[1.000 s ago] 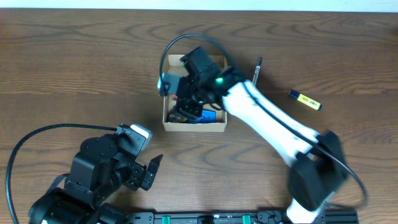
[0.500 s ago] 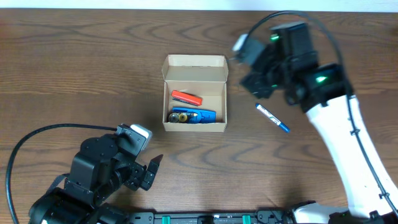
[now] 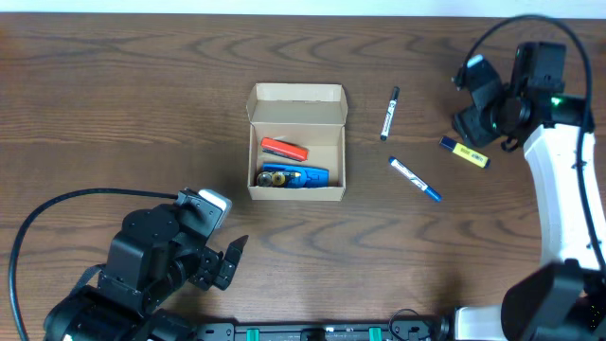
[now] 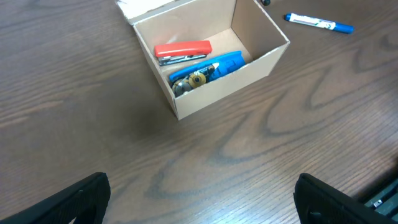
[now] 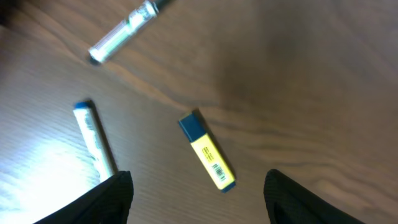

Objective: Pack container
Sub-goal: 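Move the right gripper to the yellow highlighter and grasp it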

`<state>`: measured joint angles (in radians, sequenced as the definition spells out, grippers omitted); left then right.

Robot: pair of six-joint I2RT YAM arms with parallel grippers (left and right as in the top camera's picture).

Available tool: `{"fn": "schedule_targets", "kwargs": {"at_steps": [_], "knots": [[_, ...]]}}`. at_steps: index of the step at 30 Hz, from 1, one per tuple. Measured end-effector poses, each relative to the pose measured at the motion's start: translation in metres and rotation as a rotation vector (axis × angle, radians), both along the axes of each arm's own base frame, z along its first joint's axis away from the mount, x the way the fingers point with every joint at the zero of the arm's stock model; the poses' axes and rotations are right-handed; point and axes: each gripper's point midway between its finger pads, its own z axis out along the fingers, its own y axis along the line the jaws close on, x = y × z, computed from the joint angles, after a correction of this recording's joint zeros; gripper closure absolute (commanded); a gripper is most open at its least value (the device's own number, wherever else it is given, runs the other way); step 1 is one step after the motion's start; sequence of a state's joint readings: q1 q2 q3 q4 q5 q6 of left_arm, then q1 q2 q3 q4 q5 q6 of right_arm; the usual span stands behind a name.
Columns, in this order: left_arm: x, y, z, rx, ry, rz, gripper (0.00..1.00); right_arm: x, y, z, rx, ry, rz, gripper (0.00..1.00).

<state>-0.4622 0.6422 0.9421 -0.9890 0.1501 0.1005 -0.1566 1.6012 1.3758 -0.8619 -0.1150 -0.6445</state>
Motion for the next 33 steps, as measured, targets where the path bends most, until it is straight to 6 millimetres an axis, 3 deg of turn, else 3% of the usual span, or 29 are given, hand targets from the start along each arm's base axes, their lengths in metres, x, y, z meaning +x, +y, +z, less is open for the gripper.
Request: {"fn": "schedule_targets", "kwargs": {"at_steps": [3,7,18,27,33], "knots": [[0.000,0.000,0.000,0.001,0.000,0.000,0.05,-0.003,-0.011,-0.035,0.002,0.026,-0.013,0.26],[0.000,0.000,0.000,0.001,0.000,0.000,0.05,-0.006,-0.021,-0.060,-0.002,0.013,-0.027,0.20],[0.000,0.000,0.000,0.000,0.000,0.000,0.05,-0.001,-0.041,-0.094,-0.009,-0.097,-0.039,0.13],[0.000,0.000,0.000,0.000,0.000,0.000,0.05,-0.011,-0.034,-0.151,0.090,0.036,-0.030,0.13],[0.000,0.000,0.000,0.001,0.000,0.000,0.05,-0.011,-0.030,-0.164,0.117,0.065,-0.024,0.15]]}}
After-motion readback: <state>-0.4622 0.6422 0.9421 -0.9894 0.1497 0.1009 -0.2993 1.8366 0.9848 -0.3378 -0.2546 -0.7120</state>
